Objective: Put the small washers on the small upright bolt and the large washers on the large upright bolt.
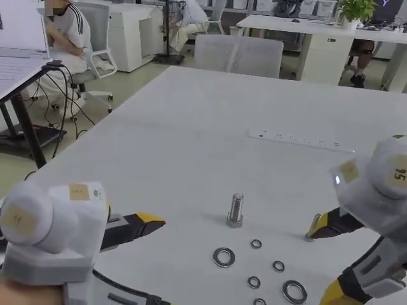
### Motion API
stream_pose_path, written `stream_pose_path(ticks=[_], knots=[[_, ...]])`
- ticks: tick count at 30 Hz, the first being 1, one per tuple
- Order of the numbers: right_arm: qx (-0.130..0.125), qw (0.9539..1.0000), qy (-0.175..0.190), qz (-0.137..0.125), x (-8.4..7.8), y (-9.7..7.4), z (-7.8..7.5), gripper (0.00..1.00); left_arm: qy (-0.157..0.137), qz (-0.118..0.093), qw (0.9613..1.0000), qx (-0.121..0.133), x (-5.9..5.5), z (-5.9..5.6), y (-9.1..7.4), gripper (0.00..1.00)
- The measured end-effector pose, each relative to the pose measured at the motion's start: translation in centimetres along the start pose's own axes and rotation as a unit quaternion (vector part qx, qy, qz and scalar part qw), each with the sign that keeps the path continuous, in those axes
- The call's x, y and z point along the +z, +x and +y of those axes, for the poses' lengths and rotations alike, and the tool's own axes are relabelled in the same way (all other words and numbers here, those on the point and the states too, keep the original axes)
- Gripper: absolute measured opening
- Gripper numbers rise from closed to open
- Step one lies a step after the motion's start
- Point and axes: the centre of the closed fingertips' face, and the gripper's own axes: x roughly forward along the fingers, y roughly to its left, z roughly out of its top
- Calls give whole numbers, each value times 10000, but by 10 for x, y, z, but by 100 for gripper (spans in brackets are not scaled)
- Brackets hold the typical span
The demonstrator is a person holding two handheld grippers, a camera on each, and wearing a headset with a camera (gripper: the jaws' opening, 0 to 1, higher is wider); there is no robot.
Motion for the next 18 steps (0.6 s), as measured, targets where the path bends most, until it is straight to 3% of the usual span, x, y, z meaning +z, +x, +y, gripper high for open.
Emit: stream_pose_path(ticks=[9, 18], knots=[[226, 9993, -59, 287, -1, 21, -1, 44, -11, -29, 10000, -18, 1, -1, 2, 99], [386, 9970, -115, 654, -7, 43, 2, 38, -11, -69, 10000, -2, 2, -1, 1, 98]])
